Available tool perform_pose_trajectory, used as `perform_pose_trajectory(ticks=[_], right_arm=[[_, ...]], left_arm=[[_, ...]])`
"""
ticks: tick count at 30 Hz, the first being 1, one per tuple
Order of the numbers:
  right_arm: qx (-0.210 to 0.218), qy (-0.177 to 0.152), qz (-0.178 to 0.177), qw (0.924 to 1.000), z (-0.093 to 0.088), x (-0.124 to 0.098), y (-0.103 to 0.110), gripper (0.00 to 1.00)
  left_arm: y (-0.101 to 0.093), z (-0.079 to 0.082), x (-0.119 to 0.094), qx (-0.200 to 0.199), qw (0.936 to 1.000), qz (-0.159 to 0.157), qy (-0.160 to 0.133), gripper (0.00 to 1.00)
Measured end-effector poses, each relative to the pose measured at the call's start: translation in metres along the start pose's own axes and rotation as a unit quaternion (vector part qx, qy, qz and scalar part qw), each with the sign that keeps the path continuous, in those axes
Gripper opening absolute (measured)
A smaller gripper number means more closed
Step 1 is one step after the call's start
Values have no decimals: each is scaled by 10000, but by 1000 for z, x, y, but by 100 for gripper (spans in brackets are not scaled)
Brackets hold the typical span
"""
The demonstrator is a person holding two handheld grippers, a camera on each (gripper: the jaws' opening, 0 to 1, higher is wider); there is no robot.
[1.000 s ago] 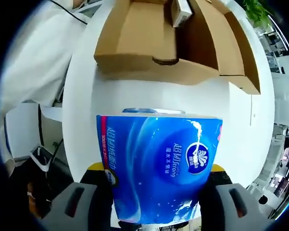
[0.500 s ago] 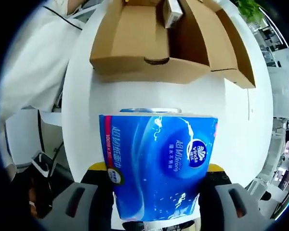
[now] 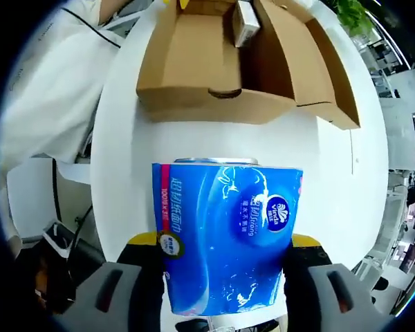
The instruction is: Operate the shoe box by opening the lid, removing the specified soft item, and placing it in the target area until the item is outside and the box remains undamaged.
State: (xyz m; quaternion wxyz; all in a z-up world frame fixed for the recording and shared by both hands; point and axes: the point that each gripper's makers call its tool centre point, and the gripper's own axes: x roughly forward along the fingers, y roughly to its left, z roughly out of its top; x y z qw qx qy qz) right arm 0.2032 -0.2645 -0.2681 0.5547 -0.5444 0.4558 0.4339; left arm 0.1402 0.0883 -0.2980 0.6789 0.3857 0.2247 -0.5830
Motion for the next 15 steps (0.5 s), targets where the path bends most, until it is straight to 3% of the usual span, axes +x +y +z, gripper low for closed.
perform_pose_trajectory(ticks=[9,15], right_arm=[[96,-22,-89,9999,1,-12,-2,67],[225,-381,-310,9985,5,-30,-6,67]], left_arm=[[0,0,0,-4,10000,3,1,8],[0,0,0,9,10000,16,-27,8]])
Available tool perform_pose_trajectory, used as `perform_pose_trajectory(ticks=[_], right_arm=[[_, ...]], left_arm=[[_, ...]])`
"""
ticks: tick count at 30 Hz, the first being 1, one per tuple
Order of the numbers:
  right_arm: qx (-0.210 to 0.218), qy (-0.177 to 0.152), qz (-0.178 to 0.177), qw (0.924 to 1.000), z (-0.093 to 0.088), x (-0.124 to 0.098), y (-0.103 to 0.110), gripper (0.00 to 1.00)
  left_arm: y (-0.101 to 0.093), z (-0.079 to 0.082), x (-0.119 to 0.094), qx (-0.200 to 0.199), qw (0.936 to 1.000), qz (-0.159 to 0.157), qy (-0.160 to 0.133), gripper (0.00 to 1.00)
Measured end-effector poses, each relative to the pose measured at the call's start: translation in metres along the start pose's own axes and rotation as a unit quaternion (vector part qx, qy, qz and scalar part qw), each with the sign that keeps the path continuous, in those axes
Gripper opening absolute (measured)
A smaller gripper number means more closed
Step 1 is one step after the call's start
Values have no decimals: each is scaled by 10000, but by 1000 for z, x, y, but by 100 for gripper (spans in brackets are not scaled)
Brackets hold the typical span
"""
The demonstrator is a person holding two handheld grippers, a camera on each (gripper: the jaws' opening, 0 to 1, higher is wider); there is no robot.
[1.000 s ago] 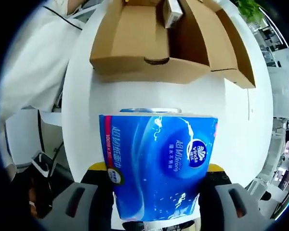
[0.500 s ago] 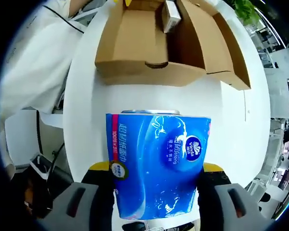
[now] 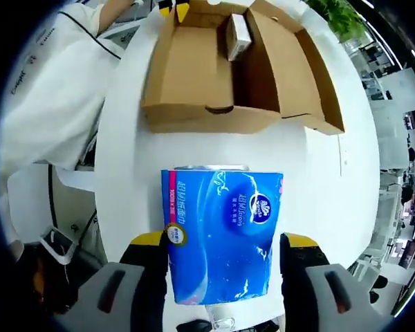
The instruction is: Operate the shoe box by opening the lid, removing the specified soft item, and placing it in the target area until the item is outside and the box remains undamaged.
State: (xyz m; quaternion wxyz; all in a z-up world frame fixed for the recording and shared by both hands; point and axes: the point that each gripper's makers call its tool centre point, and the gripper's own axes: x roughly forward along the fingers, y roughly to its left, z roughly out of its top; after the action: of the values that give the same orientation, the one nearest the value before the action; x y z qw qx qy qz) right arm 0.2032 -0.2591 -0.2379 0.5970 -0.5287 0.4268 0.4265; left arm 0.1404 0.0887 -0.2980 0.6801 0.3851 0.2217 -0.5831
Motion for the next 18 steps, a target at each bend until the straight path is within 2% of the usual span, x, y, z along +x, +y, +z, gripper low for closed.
perform_pose_trajectory(ticks=[6,9,11,12,14,18], right_arm=[[12,-84,-142,9999,3,-1,0,65],[-109,-350,-337,9988,13,-10,-2,63],[-332,-578,-145,9977,20,-15,9,53],[-438,-640,-190,9968,21,-18,10,50],[-280,-616,-292,9973,19,-17,9,52],[134,-449,-281,9985,7,-5,9,57]], left_arm=[[0,0,0,-2,10000,15,-5,8],[0,0,0,0,10000,26,-9,8],[0,0,0,-2,10000,19,-1,8],[0,0,0,-3,10000,20,3,8],[0,0,0,-2,10000,17,-1,8],[0,0,0,1,10000,15,5,8]])
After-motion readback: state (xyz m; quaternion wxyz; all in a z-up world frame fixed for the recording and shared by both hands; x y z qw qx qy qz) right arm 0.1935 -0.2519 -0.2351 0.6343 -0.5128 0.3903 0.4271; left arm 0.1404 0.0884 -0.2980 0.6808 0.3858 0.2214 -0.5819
